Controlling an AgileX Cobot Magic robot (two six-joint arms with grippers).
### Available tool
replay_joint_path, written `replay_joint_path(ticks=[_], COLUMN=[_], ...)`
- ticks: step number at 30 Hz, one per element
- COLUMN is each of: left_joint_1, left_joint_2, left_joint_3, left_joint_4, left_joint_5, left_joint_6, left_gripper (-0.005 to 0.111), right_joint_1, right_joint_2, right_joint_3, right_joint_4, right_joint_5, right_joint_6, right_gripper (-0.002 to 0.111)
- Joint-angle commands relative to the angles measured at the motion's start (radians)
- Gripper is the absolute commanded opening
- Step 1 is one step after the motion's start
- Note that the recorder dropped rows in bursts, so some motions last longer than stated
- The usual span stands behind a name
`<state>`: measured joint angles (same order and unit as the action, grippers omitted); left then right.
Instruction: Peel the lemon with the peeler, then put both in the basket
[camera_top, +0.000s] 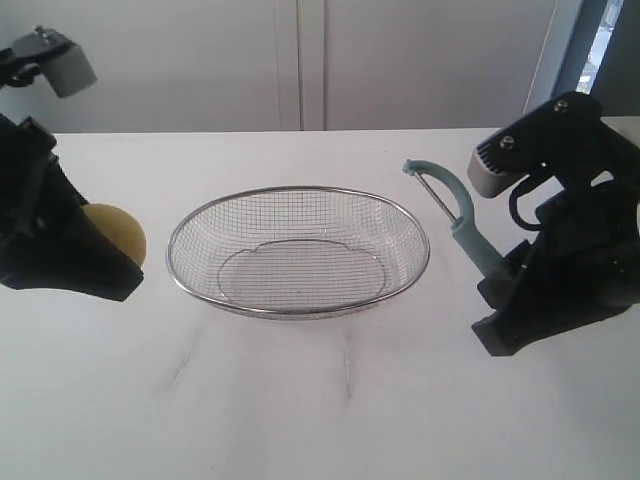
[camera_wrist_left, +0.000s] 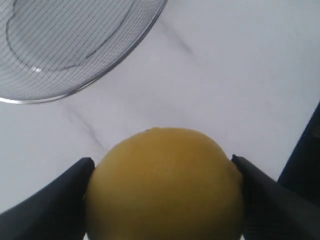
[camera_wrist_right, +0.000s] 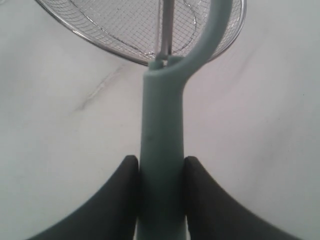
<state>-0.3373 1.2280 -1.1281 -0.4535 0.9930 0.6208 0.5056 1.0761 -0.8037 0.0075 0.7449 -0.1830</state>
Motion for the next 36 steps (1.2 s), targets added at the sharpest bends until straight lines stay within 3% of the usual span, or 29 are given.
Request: replay_joint_path(ticks=[1,8,14,18,24,30,36], left_joint_1=[-0.006,-0.016,-0.111,-0.137,-0.158,-0.206,-0.206], left_joint_2=[-0.099,-0.256,-0.332,-0.33,-0.33,-0.33,-0.325], left_joint_3=[0.018,0.118,0.238,0.331,0.386,0.41,0.422], left_joint_4=[-0.081,-0.127,-0.117,-0.095,-0.205,-0.227,-0.232], left_joint_5=[0.026,-0.032,-0.229,-0.406,-0.479,-0.522,-0.596], left_joint_6=[0.095,0.224,0.301,0.375,0.465,0.52,0.509], left_gripper=[0.0,0.0,0.0,0.0,0.0,0.0,0.0], right_joint_1=[-0.005,-0.005,-0.005,-0.005,0.015,0.073,0.129], right_joint_2=[-0.008,-0.008,0.076,0.188,0.274,0.312,0.333], right_joint_3=[0.003,0.003,-0.032,-0.117,-0.125,-0.125,-0.125], right_joint_4=[-0.001,0.0,0.01,0.212,0.601,0.696,0.744], right_joint_5=[-0.04,-0.111,-0.175,-0.166,-0.072,-0.056,-0.077], right_joint_6=[0.003,0.003,-0.048,-0.219,-0.525,-0.577,-0.577], right_gripper=[0.0,0.0,0.0,0.0,0.0,0.0,0.0])
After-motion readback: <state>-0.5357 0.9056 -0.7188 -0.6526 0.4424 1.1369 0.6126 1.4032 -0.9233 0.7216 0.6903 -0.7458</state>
